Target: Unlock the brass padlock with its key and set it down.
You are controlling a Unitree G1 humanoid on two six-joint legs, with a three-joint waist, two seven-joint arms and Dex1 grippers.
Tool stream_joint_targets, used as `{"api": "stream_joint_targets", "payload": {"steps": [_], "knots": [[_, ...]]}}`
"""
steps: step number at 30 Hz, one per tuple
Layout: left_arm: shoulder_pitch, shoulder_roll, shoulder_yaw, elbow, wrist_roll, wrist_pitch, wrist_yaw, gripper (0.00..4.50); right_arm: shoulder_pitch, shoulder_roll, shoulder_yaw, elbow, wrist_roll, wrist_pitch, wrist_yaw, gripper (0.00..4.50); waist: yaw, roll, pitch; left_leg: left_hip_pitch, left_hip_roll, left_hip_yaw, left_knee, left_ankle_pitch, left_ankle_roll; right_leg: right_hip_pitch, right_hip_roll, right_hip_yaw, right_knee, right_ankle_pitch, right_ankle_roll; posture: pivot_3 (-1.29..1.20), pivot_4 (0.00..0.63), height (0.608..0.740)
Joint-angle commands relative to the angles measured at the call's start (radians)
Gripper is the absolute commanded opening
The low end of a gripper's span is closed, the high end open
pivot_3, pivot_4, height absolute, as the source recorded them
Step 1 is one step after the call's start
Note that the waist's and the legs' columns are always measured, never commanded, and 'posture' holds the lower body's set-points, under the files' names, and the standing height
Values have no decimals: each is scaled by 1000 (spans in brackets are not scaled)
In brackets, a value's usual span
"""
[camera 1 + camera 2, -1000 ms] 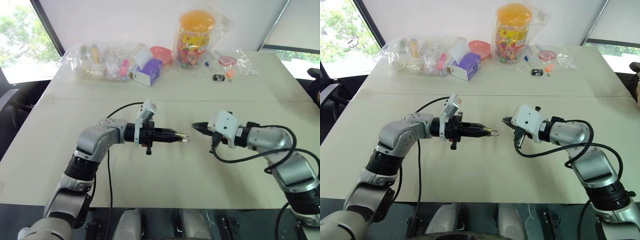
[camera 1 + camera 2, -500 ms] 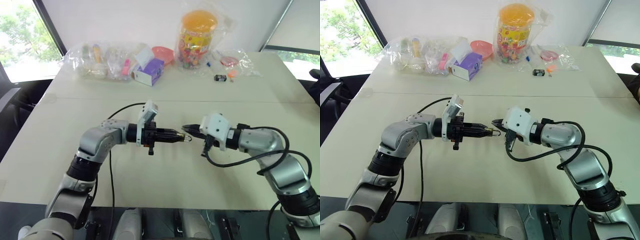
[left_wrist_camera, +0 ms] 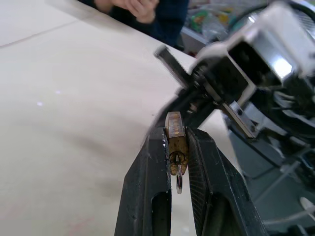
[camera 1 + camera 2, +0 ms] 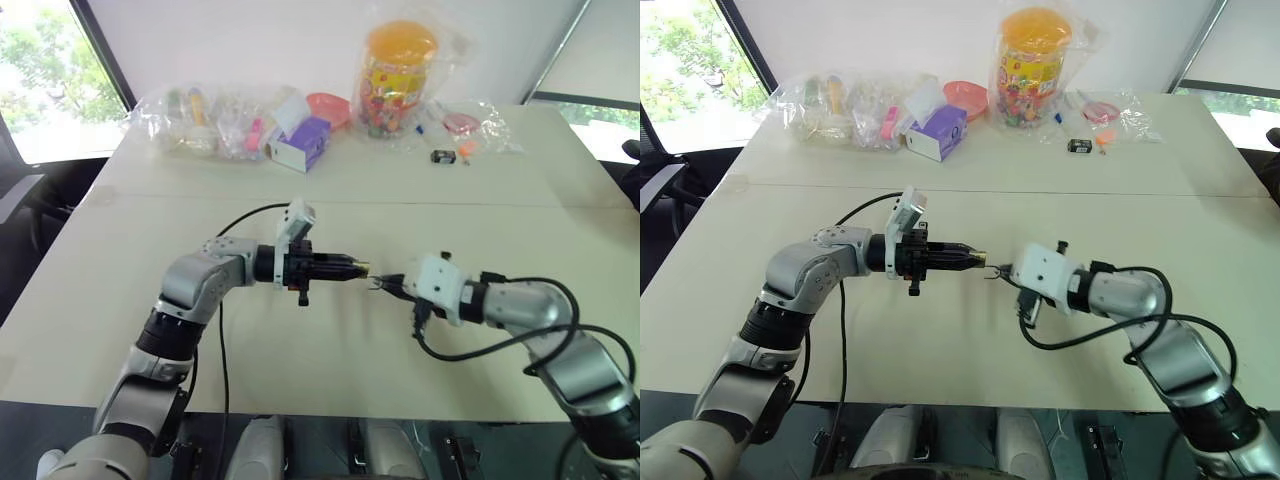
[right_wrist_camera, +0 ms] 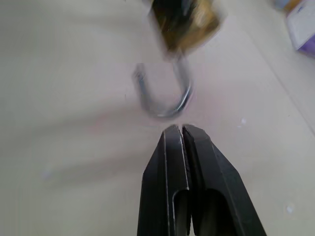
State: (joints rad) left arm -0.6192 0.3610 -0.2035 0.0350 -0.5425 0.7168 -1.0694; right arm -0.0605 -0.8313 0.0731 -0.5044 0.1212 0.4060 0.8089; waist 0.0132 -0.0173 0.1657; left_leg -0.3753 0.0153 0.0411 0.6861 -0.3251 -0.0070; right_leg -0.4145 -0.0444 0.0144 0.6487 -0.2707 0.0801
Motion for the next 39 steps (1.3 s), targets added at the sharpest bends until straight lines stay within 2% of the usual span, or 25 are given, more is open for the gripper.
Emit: {"api": "stream_joint_targets", "payload": {"steps": [1,6,11,16,18,20,21,25,29,39], "knots": [[-6,-60,-6,69,50,-54,65,0,40,4,-119,-80,31,26,-34,55,-2,0,0,0,0,0,0,0,0,0,0,0,0,0,0,0,150,735],[-42,-155,-2,199,102,-110,124,0,98,21,-194,-190,63,115,-77,55,-2,0,0,1,1,0,0,0,0,0,1,0,1,0,0,0,150,735],[-91,-236,-3,379,170,-211,160,0,112,33,-211,-274,72,187,-117,55,-1,0,0,1,0,-1,0,0,0,0,1,0,1,0,0,0,150,735],[-119,-265,-2,517,224,-292,159,0,109,37,-202,-298,71,220,-139,55,-3,0,0,0,0,-1,0,0,0,0,2,0,0,0,0,0,150,735],[-120,-268,-6,558,246,-319,153,1030,108,39,-197,-303,70,225,-145,0,-3,0,0,0,0,-1,0,0,0,0,2,0,0,0,0,0,150,735],[-119,-265,-4,574,257,-331,141,1804,104,39,-193,-305,71,231,-149,0,-2,0,0,0,0,-1,0,0,0,0,2,0,1,0,0,0,150,735],[-116,-258,-2,575,259,-330,134,2392,103,38,-193,-305,71,231,-149,0,-2,0,0,1,0,-1,0,0,0,0,2,0,1,0,0,0,150,735],[-87,-193,16,508,254,-294,101,4370,101,28,-200,-292,73,220,-138,0,-8,0,0,2,0,-1,0,0,0,1,1,0,1,0,0,0,150,735],[-49,-116,30,344,200,-206,44,4449,99,8,-207,-283,78,217,-115,0,-25,0,0,2,1,-1,-1,0,0,0,2,0,1,0,0,0,150,735],[28,79,78,27,107,-114,-60,4449,76,-37,-237,-253,99,218,-63,0,-21,0,0,1,1,-1,-1,0,0,0,-1,0,1,0,0,0,150,735]]}}
